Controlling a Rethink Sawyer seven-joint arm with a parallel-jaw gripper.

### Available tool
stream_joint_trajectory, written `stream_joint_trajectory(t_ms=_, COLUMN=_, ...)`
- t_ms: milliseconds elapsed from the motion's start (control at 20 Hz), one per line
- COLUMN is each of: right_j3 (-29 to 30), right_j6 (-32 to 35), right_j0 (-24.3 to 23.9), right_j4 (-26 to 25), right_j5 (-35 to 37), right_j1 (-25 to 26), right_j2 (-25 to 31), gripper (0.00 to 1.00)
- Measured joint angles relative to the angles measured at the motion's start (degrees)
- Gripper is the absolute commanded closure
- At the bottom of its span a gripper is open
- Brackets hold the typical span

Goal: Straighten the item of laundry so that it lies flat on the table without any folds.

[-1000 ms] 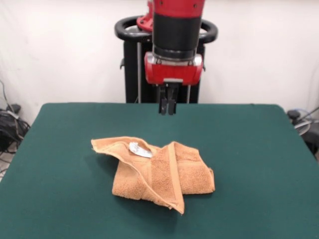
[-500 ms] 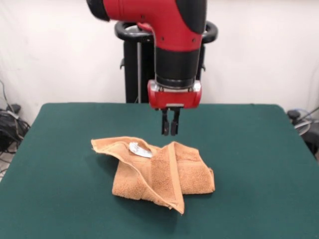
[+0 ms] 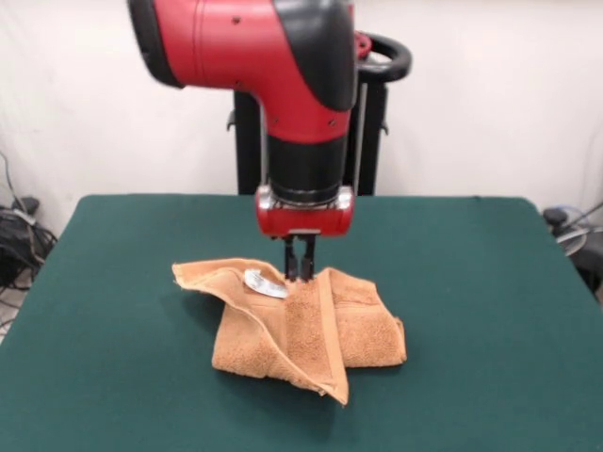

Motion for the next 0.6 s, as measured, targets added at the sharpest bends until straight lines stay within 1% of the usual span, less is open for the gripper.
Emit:
stream_joint_trajectory(t_ms=400, right_j3=-3.3, right_j6=0.0, right_j0=-1.6, right_j4=-2.1, right_j5=-0.4, right_j1=3.3, right_j2=0.0, gripper=1.0)
stream_joint_trajectory(t_ms=600, right_j3=-4.9, right_j6=0.0, right_j0=-1.7, right_j4=-2.9, right_j5=-2.0, right_j1=5.3, right_j2=0.0, gripper=1.0)
